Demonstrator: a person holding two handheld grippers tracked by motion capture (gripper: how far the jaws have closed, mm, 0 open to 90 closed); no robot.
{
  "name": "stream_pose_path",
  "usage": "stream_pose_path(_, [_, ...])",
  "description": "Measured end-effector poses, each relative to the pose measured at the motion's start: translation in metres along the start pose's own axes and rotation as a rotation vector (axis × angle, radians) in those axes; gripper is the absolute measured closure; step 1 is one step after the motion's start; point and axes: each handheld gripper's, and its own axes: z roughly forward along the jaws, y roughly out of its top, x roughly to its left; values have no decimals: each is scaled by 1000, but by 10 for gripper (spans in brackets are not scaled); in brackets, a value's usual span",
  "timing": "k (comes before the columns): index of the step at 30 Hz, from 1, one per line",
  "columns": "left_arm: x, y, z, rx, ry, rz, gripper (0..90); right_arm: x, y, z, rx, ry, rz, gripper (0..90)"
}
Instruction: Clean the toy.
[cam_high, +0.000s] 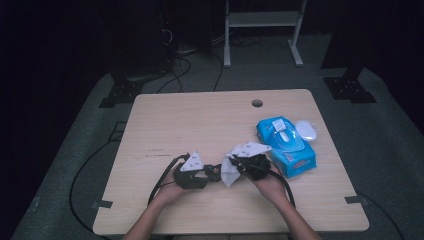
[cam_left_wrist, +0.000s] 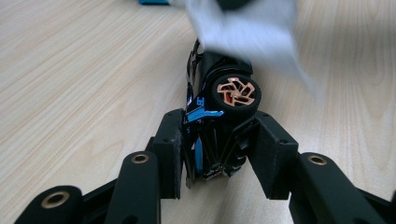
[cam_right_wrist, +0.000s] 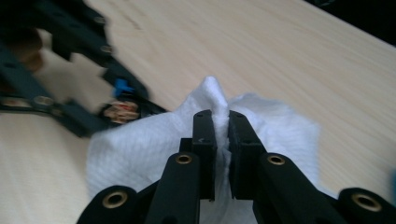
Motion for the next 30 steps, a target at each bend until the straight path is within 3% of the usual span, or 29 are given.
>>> stream_pose_path(2, [0, 0, -1, -4, -1, -2, 579, -11, -5, -6, 5, -38, 24, 824])
stream_pose_path(4, [0, 0, -1, -4, -2, -1, 580, -21, -10, -10, 4, -30, 72, 823])
stream_pose_path(12, [1, 1, 0, -5, -4, -3, 580, -30, -13, -20, 1, -95, 62, 824])
stream_pose_path(18, [0, 1, 0, -4, -3, 3, 580, -45, -19, -30, -10, -85, 125, 824])
stream_pose_path(23, [0, 2, 0, -2, -2, 3, 580, -40, -18, -23, 1, -49, 123, 824])
stream_pose_path(28, [0, 2, 1, -2, -2, 5, 580, -24, -9, -9, 13, -22, 73, 824])
stream_pose_path(30, [0, 2, 1, -3, -3, 4, 580, -20, -5, -7, 7, 15, 60, 824])
